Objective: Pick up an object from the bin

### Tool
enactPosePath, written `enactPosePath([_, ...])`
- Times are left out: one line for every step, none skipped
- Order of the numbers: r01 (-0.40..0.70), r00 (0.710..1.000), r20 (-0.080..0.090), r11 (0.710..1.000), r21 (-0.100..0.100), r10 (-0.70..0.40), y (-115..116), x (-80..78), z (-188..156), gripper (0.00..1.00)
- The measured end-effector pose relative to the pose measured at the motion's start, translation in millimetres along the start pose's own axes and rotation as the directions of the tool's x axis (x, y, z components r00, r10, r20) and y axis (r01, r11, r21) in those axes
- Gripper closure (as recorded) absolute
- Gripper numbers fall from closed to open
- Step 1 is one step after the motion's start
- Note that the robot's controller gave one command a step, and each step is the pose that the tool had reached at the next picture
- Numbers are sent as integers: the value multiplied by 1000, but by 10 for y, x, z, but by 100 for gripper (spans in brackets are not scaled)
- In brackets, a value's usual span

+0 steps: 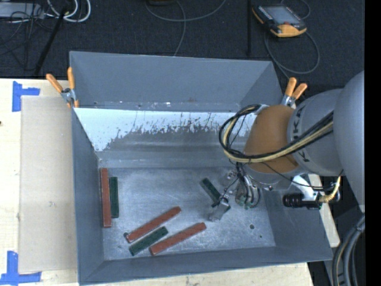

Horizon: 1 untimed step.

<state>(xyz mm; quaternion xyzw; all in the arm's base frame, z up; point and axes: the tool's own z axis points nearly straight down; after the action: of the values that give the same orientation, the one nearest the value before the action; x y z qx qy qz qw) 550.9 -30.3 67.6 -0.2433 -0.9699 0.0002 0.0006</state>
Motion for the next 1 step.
enactPosePath([2,1000,2,1000,0,-2,4,-5,-8,100])
